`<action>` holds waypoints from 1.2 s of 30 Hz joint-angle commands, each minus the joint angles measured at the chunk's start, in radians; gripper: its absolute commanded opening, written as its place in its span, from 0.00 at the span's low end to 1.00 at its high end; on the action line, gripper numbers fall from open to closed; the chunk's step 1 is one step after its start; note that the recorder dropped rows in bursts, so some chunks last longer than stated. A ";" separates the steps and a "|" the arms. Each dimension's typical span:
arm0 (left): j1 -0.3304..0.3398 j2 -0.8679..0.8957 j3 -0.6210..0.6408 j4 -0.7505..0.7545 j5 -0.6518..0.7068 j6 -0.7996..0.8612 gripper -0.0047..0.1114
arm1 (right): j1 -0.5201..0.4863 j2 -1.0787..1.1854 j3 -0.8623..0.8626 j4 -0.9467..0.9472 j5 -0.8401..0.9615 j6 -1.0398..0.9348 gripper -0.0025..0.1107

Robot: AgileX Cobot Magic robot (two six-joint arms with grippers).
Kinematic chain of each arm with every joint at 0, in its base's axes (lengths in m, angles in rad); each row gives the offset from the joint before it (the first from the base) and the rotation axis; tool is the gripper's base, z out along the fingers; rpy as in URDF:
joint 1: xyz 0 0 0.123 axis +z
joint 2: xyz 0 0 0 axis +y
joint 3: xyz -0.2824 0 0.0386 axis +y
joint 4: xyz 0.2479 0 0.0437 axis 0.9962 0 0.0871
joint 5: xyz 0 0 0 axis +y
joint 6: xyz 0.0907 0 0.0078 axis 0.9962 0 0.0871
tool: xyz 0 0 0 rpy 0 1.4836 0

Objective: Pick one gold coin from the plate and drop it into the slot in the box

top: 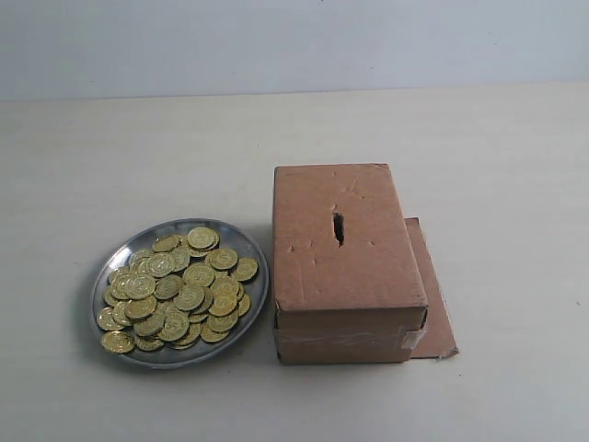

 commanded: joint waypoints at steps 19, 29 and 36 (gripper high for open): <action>0.002 -0.005 0.004 -0.008 -0.012 -0.001 0.04 | -0.004 -0.006 0.004 0.632 0.247 -0.678 0.02; 0.002 -0.005 0.004 -0.008 -0.012 -0.001 0.04 | -0.004 -0.006 0.004 0.747 0.239 -0.786 0.02; 0.002 -0.005 0.004 -0.008 -0.012 -0.001 0.04 | -0.006 -0.006 0.004 0.747 0.239 -0.737 0.02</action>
